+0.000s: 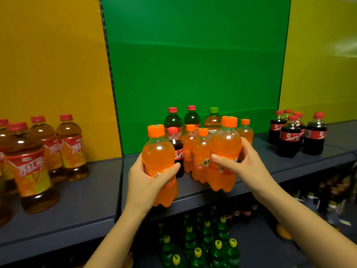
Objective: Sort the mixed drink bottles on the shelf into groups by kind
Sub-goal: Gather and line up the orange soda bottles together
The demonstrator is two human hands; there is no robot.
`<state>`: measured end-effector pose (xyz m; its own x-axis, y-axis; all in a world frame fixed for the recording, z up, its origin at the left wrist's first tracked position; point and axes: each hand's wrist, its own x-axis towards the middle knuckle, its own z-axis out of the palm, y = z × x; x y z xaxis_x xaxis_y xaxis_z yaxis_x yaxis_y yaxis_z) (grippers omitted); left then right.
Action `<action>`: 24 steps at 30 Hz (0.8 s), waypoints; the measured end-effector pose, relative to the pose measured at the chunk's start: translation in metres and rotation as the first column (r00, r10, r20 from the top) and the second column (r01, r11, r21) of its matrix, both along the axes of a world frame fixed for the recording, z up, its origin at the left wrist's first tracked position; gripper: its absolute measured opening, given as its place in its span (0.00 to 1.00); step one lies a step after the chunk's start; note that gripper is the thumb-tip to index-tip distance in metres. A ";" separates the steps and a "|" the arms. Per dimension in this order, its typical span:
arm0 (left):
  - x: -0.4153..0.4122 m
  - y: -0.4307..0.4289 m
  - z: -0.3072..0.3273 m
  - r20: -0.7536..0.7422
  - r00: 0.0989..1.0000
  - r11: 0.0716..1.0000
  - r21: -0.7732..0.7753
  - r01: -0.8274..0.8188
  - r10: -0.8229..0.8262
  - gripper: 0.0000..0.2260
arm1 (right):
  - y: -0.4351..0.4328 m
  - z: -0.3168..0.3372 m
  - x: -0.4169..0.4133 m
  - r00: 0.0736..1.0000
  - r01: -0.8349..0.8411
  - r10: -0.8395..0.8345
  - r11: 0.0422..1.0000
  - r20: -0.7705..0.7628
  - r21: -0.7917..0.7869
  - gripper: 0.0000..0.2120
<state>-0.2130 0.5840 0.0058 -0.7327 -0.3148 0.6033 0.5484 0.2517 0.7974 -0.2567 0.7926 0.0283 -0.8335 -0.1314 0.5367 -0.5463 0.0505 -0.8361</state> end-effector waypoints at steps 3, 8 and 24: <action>-0.020 0.022 -0.009 0.018 0.996 0.996 0.023 -0.085 0.084 0.27 | 0.028 -0.002 -0.024 1.000 -0.016 0.016 0.999 0.005 0.034 0.28; -0.044 0.046 -0.023 0.016 0.971 0.971 0.037 -0.237 0.237 0.28 | 0.056 -0.019 -0.067 1.000 -0.018 0.018 0.997 0.005 0.070 0.28; -0.071 0.021 -0.033 0.106 0.876 0.882 -0.028 -0.471 0.471 0.17 | 0.038 -0.058 -0.126 0.995 0.053 -0.044 0.994 -0.095 0.096 0.34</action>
